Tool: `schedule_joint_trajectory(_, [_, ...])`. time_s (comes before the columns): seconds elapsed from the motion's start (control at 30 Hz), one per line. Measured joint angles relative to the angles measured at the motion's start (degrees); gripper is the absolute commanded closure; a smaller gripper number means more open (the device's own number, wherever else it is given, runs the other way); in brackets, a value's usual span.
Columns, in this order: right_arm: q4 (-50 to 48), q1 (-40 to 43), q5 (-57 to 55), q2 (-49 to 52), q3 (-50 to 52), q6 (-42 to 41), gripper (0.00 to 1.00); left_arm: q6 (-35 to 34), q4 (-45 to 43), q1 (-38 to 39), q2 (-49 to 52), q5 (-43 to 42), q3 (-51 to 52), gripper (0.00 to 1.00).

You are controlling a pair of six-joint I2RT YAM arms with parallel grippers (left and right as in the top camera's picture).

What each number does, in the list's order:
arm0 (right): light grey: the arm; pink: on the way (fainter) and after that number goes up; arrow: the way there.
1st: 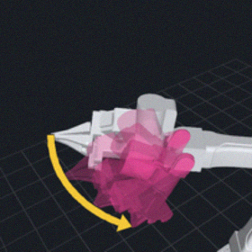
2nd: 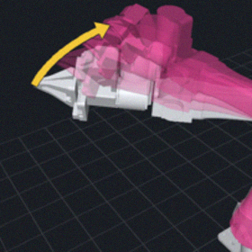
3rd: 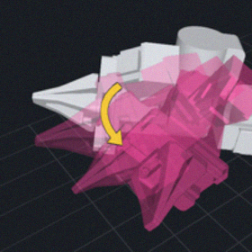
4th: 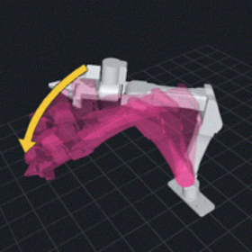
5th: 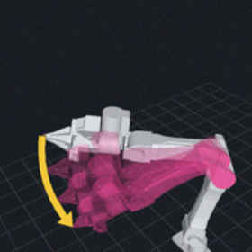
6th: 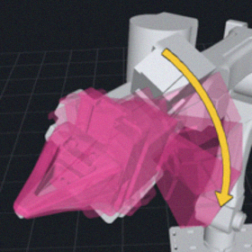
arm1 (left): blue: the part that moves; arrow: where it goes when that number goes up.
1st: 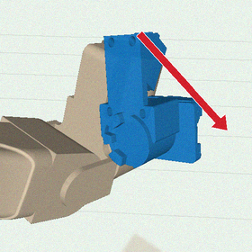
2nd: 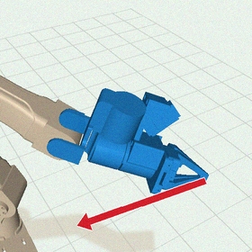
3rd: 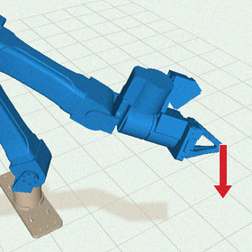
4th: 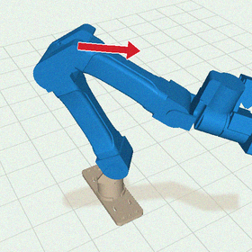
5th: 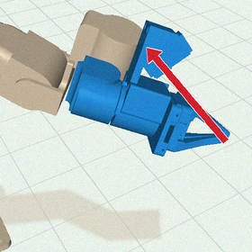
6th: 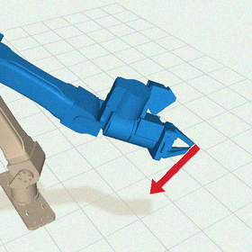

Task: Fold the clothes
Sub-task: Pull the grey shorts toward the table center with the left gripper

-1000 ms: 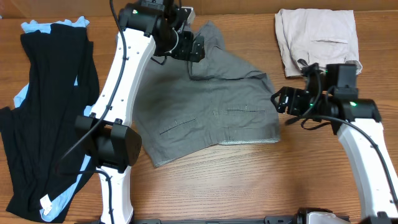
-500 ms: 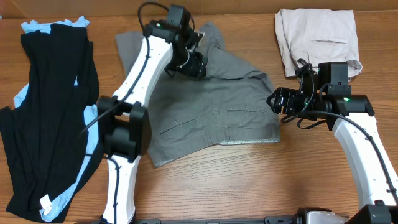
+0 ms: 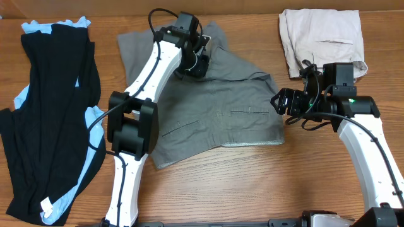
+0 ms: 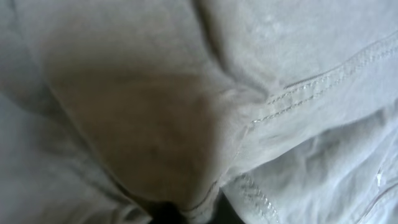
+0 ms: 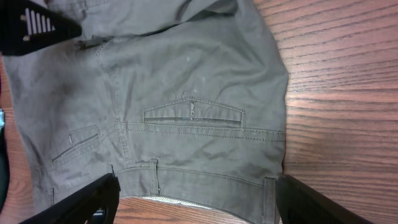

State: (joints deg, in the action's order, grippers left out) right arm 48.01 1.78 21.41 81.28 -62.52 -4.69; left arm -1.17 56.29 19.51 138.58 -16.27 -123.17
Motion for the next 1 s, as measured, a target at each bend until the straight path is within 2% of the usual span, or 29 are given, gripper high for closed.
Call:
schedule_joint_trajectory(0.27, [-0.04,0.00,0.00,0.00,0.00,-0.02,0.17,-3.50,-8.41,0.28,0.42,-5.16,-1.70,0.96])
schedule_joint_trajectory(0.5, [-0.04,0.00,-0.02,0.00,0.00,0.02,0.17,-7.87,-28.20,1.88,0.52,-8.17,-7.21,0.95])
schedule_joint_trajectory(0.53, [-0.02,0.00,0.00,0.00,0.00,0.00,0.17,-7.96,-31.01,2.54,0.52,-7.87,-7.39,0.80])
schedule_joint_trajectory(0.57, [0.00,0.00,0.00,0.00,0.00,0.00,0.17,-7.96,-33.40,3.32,0.52,-7.19,-7.41,0.45])
schedule_joint_trajectory(0.6, [-0.04,0.00,-0.02,0.00,0.00,0.00,0.17,-8.07,-35.26,4.17,0.52,-6.29,-7.41,0.04])
schedule_joint_trajectory(0.63, [0.02,0.00,-0.02,0.00,0.00,0.00,0.16,-8.50,-37.09,5.38,0.52,-4.61,-7.41,0.00])
schedule_joint_trajectory(0.8, [-0.02,0.00,0.00,0.00,0.00,0.00,0.16,-8.55,-41.20,10.80,0.96,4.13,-7.43,0.00])
schedule_joint_trajectory(1.0, [-0.04,0.00,-0.07,0.00,0.00,-0.02,0.16,-8.31,-35.89,12.76,1.53,7.78,-7.52,0.00])
